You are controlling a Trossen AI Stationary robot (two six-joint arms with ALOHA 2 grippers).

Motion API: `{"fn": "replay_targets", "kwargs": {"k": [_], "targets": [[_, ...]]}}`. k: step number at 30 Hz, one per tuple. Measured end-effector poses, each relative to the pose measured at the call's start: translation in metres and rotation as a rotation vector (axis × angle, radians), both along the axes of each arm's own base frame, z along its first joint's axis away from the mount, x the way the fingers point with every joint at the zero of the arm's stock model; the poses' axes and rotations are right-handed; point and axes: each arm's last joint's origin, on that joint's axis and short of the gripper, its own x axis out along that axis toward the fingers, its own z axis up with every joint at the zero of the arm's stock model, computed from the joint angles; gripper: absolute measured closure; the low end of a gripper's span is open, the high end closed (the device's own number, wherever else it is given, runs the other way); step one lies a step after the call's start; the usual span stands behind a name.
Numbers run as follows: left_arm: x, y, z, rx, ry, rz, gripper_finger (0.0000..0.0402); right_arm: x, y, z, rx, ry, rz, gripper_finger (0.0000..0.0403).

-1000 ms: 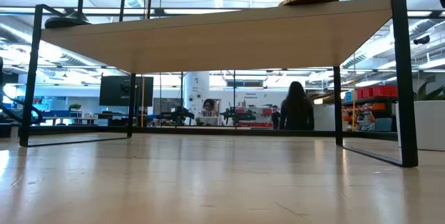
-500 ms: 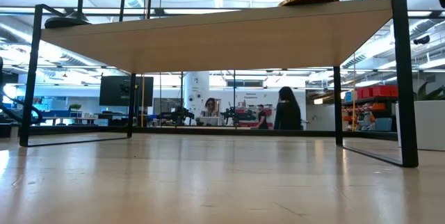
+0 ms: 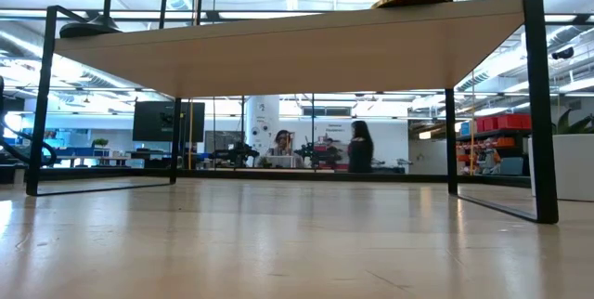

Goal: Pick & Place candle stick holders
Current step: Return to Home Position

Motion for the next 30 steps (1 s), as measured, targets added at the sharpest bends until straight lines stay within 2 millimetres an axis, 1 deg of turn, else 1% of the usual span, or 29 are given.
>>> {"fn": "replay_targets", "kwargs": {"k": [7, 15, 22, 25, 30], "targets": [[0.000, 0.000, 0.000, 0.000, -0.001, 0.000, 0.0220, -0.008, 0.007, 0.002, -0.021, 0.028, -0.052, 0.0151], [0.000, 0.000, 0.000, 0.000, -0.002, 0.000, 0.0220, -0.027, 0.020, 0.008, -0.083, 0.075, -0.126, 0.0155], [0.000, 0.000, 0.002, -0.002, -0.016, 0.010, 0.0220, -0.052, 0.027, 0.029, -0.054, 0.134, -0.193, 0.0156], [-0.001, 0.003, 0.004, 0.037, -0.027, 0.076, 0.0220, -0.063, 0.028, 0.040, -0.062, 0.165, -0.212, 0.0156], [-0.008, 0.012, 0.008, 0.182, -0.018, 0.323, 0.0220, -0.083, 0.026, 0.061, -0.029, 0.168, -0.192, 0.0156]]}}
